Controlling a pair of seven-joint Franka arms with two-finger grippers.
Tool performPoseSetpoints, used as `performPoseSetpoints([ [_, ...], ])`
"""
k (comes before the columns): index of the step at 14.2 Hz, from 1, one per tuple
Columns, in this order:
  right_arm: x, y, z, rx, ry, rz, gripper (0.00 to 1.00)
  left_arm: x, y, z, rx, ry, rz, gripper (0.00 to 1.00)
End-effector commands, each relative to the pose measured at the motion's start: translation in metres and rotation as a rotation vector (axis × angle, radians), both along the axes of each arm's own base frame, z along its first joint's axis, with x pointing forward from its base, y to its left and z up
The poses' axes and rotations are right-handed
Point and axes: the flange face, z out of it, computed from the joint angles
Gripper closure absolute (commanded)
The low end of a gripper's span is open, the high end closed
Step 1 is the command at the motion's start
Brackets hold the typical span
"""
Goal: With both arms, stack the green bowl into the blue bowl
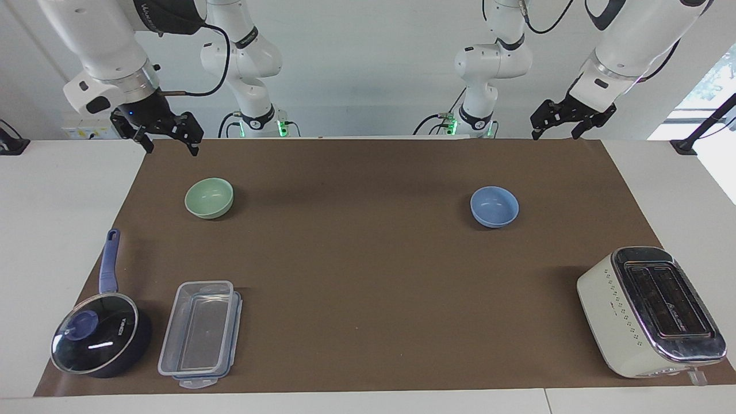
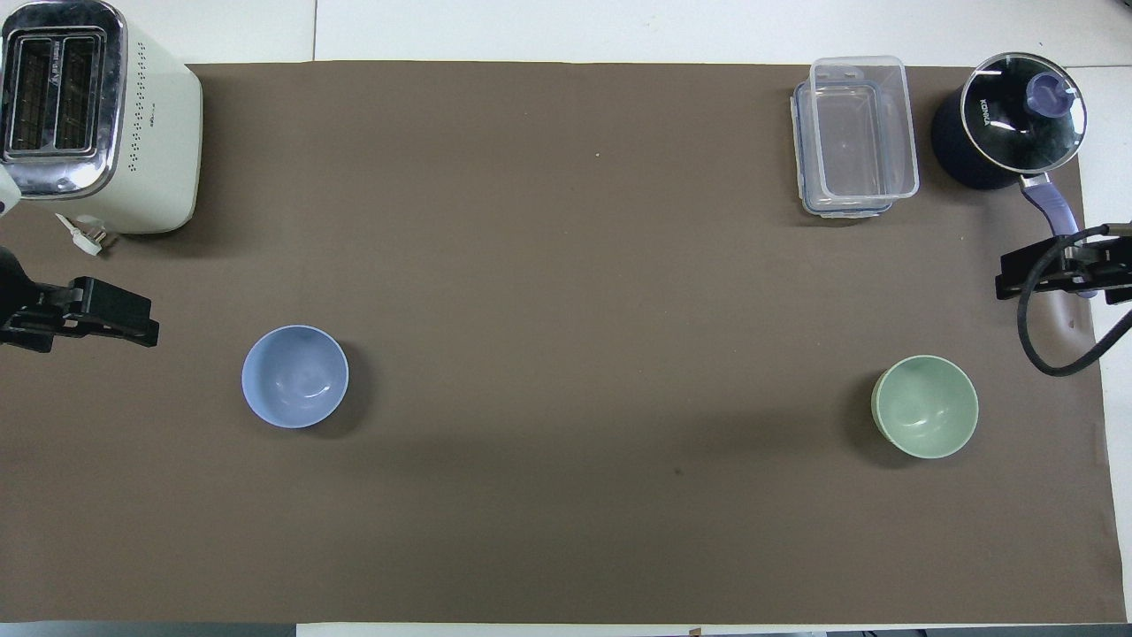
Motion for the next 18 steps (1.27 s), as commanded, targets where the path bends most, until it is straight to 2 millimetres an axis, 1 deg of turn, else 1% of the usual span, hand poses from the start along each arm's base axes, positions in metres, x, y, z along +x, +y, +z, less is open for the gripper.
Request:
performPoseSetpoints([
  [1, 0.000, -0.002, 0.008, -0.004, -0.030, -0.022, 0.00, -0.003, -0.002, 0.005, -0.010, -0.012, 0.002, 0.00],
  [4, 0.002, -0.003, 0.014, -0.004, -0.046, -0.024, 0.00, -0.006, 0.001, 0.011, -0.011, -0.029, 0.010, 0.00],
  [6, 0.002, -0.003, 0.017, -0.004, -0.047, -0.024, 0.00, -0.006, 0.002, 0.012, -0.010, -0.029, 0.013, 0.00],
  [8, 0.001, -0.004, 0.016, -0.004, -0.041, -0.026, 0.00, -0.009, 0.001, 0.009, -0.010, -0.025, 0.010, 0.00],
  [10, 0.001, -0.004, 0.015, -0.004, -0.038, -0.026, 0.00, -0.005, 0.005, 0.005, -0.012, -0.048, 0.017, 0.00],
  [11, 0.001, -0.005, 0.016, -0.004, -0.038, -0.029, 0.00, -0.005, 0.006, -0.007, -0.011, -0.051, 0.019, 0.00],
  [13, 0.000, -0.008, 0.014, -0.004, -0.032, -0.033, 0.00, -0.004, 0.007, -0.048, -0.010, -0.047, 0.018, 0.00],
  [15, 0.000, -0.008, 0.013, -0.004, -0.027, -0.033, 0.00, -0.012, 0.010, -0.083, -0.008, -0.061, 0.024, 0.00],
  [16, 0.000, -0.009, 0.013, -0.004, -0.026, -0.033, 0.00, -0.013, 0.010, -0.105, -0.007, -0.050, 0.020, 0.00],
  [18, 0.000, -0.007, 0.011, -0.004, -0.024, -0.029, 0.00, -0.016, 0.011, -0.139, -0.011, -0.050, -0.013, 0.00],
])
